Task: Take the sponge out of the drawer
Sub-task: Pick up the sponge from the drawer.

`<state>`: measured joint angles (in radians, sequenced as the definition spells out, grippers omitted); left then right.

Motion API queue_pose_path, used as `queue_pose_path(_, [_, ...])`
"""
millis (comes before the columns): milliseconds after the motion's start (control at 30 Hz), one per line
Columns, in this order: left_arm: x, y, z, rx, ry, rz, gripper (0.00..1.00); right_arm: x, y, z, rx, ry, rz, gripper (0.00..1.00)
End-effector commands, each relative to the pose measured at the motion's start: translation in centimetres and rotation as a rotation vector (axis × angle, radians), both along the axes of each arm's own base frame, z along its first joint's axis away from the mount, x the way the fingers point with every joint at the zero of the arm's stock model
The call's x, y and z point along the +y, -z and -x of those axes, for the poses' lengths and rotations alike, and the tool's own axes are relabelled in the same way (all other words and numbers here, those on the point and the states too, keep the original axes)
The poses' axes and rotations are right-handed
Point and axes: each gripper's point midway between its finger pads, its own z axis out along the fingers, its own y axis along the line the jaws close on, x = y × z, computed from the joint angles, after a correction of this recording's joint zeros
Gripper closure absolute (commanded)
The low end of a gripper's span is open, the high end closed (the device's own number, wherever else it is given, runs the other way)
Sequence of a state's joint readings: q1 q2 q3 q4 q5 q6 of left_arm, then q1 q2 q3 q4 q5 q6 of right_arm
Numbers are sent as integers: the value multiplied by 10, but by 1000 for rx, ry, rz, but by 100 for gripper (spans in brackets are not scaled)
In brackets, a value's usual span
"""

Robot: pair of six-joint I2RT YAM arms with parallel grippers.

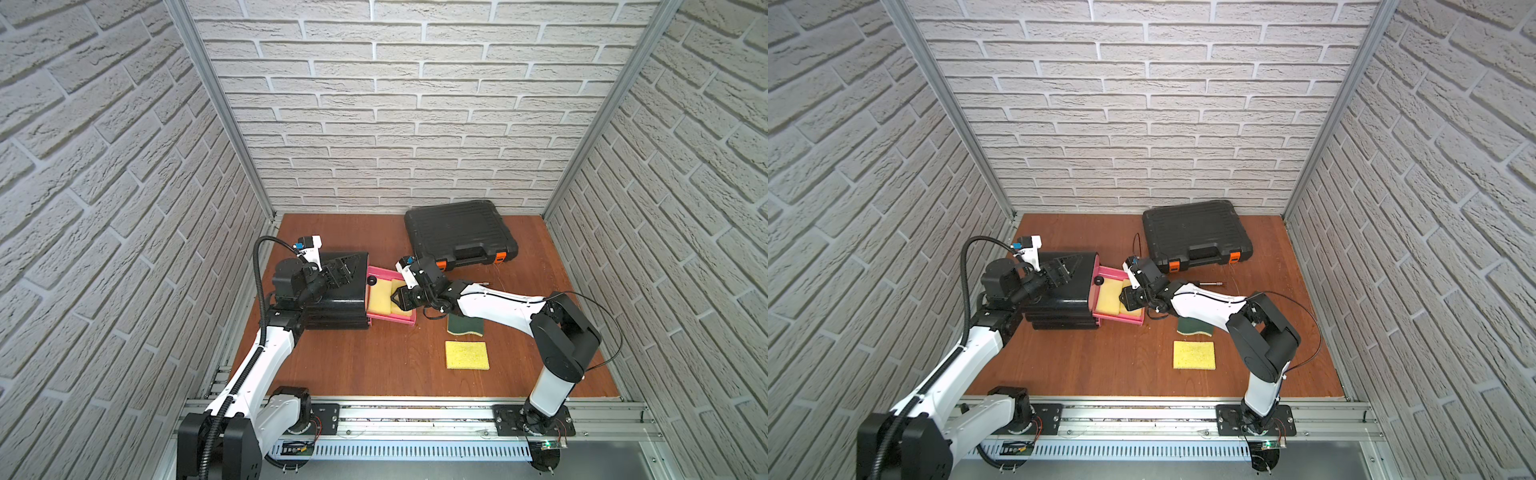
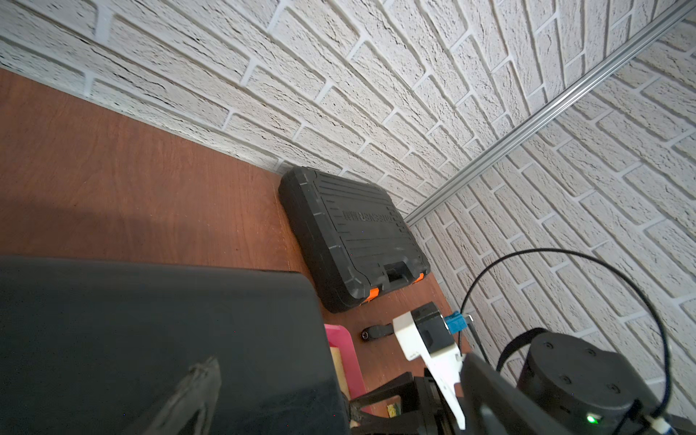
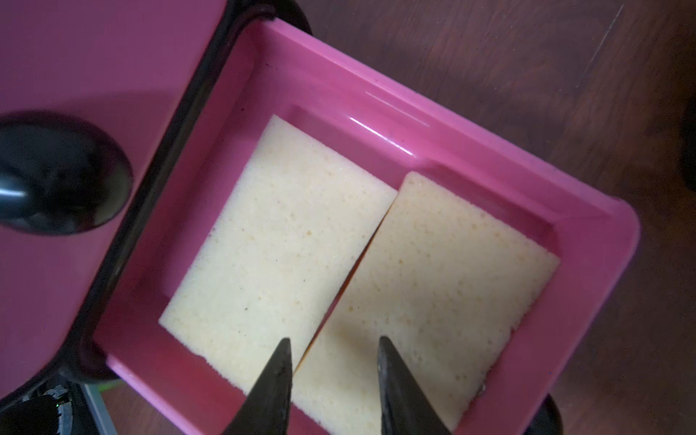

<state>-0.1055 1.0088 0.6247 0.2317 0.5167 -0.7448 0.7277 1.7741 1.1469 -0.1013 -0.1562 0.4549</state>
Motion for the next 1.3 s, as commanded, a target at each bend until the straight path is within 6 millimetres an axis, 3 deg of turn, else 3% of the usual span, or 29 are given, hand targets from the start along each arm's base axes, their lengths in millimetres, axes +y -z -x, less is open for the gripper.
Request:
queue_pose_path(0, [4,37,7,125,-12,-4,2,21,-12,-5,-18,-18,-55,64])
queue_pose_path(533, [4,37,10,117,-15,-5,2,29,-3,-10,15,2,-44,66])
queue_pose_path(967, [4,38,11,117,-13,-9,2,56,-5,-5,17,-73,-85,65])
queue_pose_path(1267, [5,39,10,118,-17,-9,2,36,-2,-6,-1,-17,-4,62])
